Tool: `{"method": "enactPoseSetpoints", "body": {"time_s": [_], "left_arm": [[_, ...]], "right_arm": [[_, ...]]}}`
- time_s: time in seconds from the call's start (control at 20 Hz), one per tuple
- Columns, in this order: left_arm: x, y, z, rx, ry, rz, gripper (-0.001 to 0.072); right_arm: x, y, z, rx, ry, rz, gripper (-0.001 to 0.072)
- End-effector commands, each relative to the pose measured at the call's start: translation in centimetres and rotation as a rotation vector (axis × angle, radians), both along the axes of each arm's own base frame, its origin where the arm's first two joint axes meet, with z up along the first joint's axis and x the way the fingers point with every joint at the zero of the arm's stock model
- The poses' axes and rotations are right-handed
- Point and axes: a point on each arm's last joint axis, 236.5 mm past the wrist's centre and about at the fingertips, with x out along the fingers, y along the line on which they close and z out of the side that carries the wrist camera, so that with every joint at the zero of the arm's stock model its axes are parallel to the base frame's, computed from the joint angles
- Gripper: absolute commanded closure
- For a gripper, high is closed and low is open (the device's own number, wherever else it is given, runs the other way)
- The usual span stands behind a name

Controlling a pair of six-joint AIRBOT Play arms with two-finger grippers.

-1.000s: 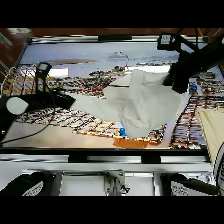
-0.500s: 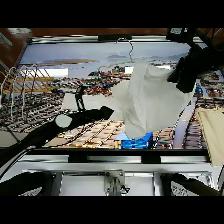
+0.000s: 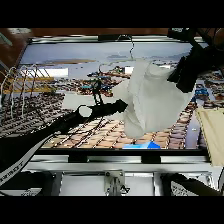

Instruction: Fold the shirts.

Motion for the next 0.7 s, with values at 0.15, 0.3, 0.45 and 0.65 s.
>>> {"method": "enactPoseSetpoints", "body": {"time_s": [0.15,0.3,0.45,0.65], "left_arm": [[2.0,-3.1,0.0,-0.016,-0.027,-0.022,0.0180],[3.2,-4.0,1.1,-0.019,-0.077,-0.034,0.0656],[4.4,-1.9,1.1,0.004,-0.078,-0.053,0.0660],[5.7,2.8,2.3,0.067,-0.108,-0.075,0.0662]], "right_arm": [[0.0,0.0,0.0,0.000,0.000,-0.001,0.0623],[0.0,-0.1,0.0,-0.005,0.000,-0.005,0.0623],[0.4,-1.0,-0.2,-0.035,-0.008,-0.031,0.0623],[1.3,-0.9,0.3,-0.006,-0.037,-0.077,0.0623]]}}
